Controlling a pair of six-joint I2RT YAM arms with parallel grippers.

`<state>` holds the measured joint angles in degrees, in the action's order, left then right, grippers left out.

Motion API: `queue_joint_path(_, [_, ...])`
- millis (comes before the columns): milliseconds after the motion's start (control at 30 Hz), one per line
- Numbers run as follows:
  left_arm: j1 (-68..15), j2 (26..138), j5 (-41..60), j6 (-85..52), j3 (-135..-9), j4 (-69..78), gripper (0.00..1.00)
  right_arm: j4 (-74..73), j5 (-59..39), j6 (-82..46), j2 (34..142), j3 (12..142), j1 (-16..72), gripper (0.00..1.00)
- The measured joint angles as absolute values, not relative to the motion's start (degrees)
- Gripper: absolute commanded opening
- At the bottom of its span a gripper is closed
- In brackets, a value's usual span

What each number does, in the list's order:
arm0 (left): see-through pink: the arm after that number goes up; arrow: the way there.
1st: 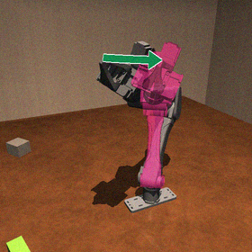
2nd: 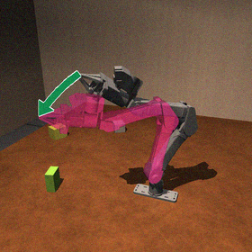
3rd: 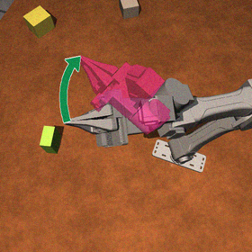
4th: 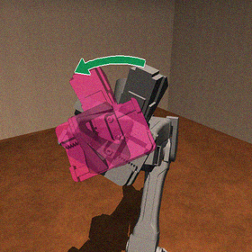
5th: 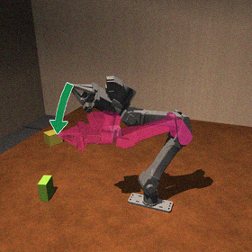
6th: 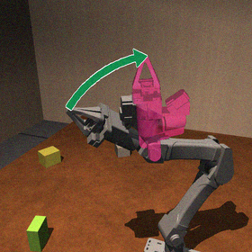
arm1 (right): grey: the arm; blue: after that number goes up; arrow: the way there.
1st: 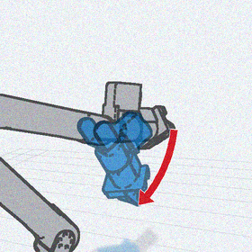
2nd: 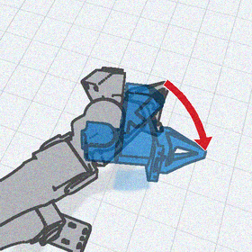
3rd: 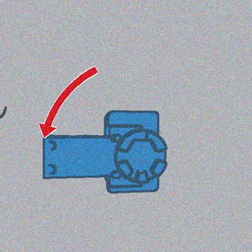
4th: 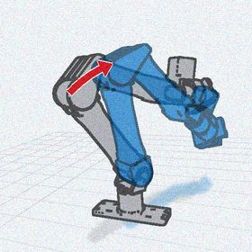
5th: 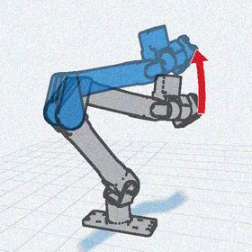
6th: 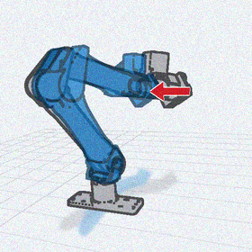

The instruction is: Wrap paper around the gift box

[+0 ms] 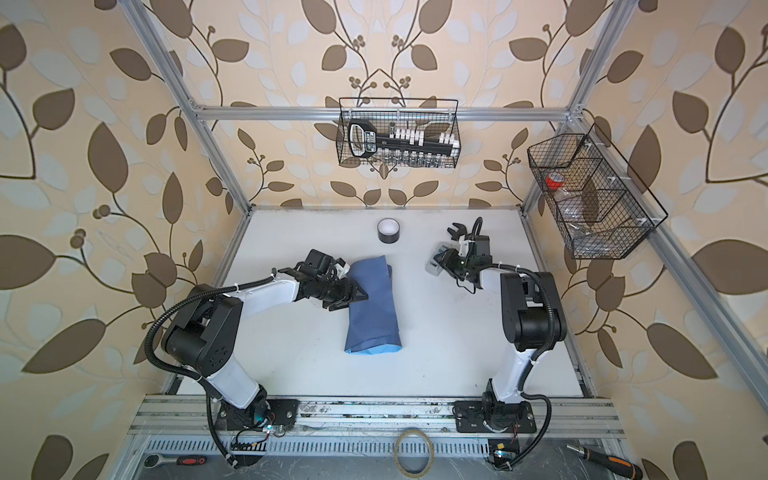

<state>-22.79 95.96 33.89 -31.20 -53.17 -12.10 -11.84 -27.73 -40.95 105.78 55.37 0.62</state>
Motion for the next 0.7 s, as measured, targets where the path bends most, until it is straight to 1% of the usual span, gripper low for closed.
queue_joint_path(367, [-22.8, 96.0, 33.9, -31.2, -53.2, -12.1, 0.72, -12.3, -27.9, -41.5, 107.0, 55.9, 1.7, 0.38])
queue_joint_path(700, [-22.8, 96.0, 33.9, -31.2, -53.2, -12.1, 0.72, -17.4, -28.5, -45.4, 108.9, 55.5, 1.7, 0.28])
